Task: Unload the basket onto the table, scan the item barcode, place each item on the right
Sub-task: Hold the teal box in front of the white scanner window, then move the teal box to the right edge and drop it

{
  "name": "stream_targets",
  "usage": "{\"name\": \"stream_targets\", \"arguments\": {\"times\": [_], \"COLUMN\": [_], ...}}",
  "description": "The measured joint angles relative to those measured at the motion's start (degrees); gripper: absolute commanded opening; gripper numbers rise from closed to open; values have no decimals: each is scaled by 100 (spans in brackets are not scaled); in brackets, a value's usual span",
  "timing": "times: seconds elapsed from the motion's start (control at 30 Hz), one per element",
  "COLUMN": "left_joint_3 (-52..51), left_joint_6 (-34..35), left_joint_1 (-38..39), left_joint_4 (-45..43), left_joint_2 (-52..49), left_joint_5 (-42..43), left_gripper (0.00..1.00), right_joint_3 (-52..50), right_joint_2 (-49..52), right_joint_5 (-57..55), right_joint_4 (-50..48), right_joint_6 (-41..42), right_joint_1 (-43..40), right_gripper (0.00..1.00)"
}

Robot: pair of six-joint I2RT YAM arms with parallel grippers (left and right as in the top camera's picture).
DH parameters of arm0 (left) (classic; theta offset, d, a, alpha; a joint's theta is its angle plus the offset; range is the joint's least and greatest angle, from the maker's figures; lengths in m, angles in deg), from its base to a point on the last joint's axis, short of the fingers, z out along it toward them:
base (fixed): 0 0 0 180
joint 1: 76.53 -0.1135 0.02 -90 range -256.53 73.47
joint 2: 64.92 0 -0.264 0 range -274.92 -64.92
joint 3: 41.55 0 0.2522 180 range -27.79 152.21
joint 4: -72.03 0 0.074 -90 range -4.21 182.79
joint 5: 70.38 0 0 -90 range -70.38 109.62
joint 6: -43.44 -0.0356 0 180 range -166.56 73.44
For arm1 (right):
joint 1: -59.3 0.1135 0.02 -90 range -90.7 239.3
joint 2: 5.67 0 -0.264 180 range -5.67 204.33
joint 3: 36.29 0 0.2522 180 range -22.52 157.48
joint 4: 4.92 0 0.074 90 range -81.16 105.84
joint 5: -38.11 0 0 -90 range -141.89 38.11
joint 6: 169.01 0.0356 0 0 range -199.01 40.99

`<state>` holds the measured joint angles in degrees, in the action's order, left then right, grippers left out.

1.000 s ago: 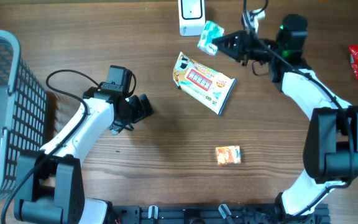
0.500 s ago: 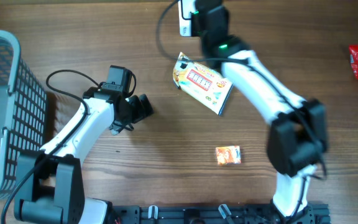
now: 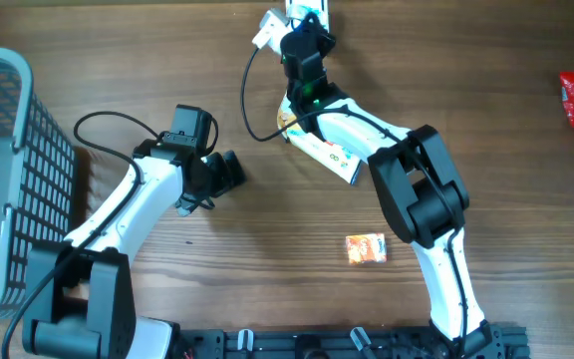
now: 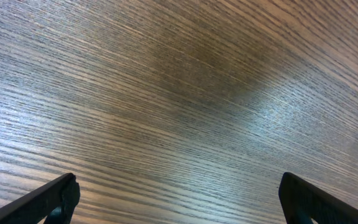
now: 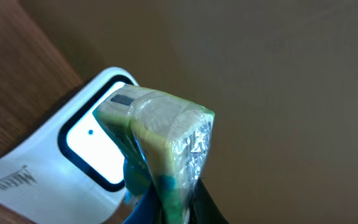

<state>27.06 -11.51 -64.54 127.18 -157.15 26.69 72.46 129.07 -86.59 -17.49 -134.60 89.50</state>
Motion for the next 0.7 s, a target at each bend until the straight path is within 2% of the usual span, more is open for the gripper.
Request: {"name": "stream_targets", "arguments": {"times": [0.17,0.3,0.43,0.53,0.63,0.67,0.7], "left_joint_3": [0,0,0,0,0,0,0], "left_joint_6": [0,0,0,0,0,0,0], "left_joint_1": [0,0,0,0,0,0,0], "left_joint_4": [0,-2,-2,2,4,0,0], "left_joint_2": [0,0,0,0,0,0,0], "left_joint_5": [0,-2,0,0,2,0,2], "left_gripper": [100,100,100,100,100,100,100], "right_joint_3": [-2,0,0,17,-39,-68,-79], "right_joint_2": [0,15,15,17,20,20,20], "right_joint_5": [83,-946,-2448,-3348,-3759,-3788,-3733], "right_joint_4": [-92,-822,-601,529,2516,3058,3451], "right_joint_6": [177,195,592,1403,2776,3250,3609], "right_joint_1": [-175,-758,-1941,-2857,-3685,-3969,-4181], "right_gripper": [4,4,5,4,6,14,38]}}
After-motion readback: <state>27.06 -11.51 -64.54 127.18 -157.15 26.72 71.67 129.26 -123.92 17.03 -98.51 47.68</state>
